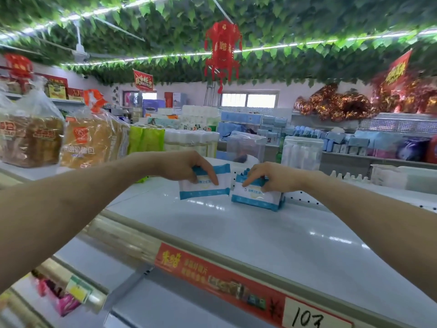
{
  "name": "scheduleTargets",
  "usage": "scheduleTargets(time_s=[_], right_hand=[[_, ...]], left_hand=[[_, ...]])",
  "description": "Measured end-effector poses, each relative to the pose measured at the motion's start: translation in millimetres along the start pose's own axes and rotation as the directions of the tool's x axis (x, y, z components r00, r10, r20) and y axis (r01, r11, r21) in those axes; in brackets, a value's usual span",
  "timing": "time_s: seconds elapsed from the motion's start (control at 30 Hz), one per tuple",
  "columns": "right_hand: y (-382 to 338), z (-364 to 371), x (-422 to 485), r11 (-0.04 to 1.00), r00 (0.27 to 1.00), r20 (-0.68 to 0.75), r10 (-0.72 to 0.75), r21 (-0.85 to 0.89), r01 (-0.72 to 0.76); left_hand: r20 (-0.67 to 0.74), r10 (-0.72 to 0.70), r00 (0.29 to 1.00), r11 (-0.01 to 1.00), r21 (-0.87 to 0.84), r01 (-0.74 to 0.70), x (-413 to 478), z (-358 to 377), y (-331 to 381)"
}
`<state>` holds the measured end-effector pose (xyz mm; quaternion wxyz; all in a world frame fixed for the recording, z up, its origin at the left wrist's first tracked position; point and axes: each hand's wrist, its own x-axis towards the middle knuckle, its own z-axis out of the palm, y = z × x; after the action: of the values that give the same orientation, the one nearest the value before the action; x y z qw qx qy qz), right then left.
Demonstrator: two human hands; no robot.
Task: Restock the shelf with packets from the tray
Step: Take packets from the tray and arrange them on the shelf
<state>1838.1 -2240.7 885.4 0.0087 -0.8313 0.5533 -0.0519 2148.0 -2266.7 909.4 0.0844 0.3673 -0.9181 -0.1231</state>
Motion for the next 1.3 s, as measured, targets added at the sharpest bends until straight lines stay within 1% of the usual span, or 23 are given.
scheduleTargets(time_s=[0.13,0.37,0.47,0.6,0.67,0.8,0.93,1.1,1.2,1.3], right_hand=[[7,-1,-1,1.0,0.999,-0.044,-0.008,-0.006,0.007],[26,-21,-18,0.996,0.989,-0.142,0.049,0.079,-0.038],[35,-31,-28,0.995,0.979,-0.191,0.071,0.08,-0.057],[45,-38,-40,0.991,0.966,-0.23,0.116,0.091,-0.097],[50,-39,-45,0.99,0.962,-0.242,0.126,0.1,-0.104],[55,-38,-53,0.988,0.958,-0.255,0.133,0.11,-0.108],[56,-35,-52,0.988,0.961,-0.24,0.14,0.102,-0.118],[50,-30,-40,0.989,0.966,-0.219,0.137,0.093,-0.119],[44,-30,-31,0.991,0.969,-0.215,0.121,0.082,-0.105],[35,-33,-26,0.991,0.972,-0.209,0.107,0.106,-0.086]], left_hand=[[0.052,0.017,0.999,1.0,-0.001,-0.017,19,5,6],[0.108,0.103,0.989,0.994,-0.031,-0.1,61,9,29],[0.166,0.152,0.974,0.988,-0.026,-0.15,82,13,43],[0.236,0.204,0.95,0.976,0.021,-0.215,104,27,57],[0.256,0.222,0.941,0.973,0.008,-0.232,112,33,62],[0.221,0.254,0.942,0.963,0.032,-0.267,121,41,67],[0.118,0.301,0.946,0.946,0.089,-0.312,127,52,60],[0.064,0.309,0.949,0.935,0.16,-0.315,129,61,55],[0.025,0.305,0.952,0.94,0.151,-0.306,123,60,53],[-0.007,0.296,0.955,0.949,0.119,-0.293,108,51,47]])
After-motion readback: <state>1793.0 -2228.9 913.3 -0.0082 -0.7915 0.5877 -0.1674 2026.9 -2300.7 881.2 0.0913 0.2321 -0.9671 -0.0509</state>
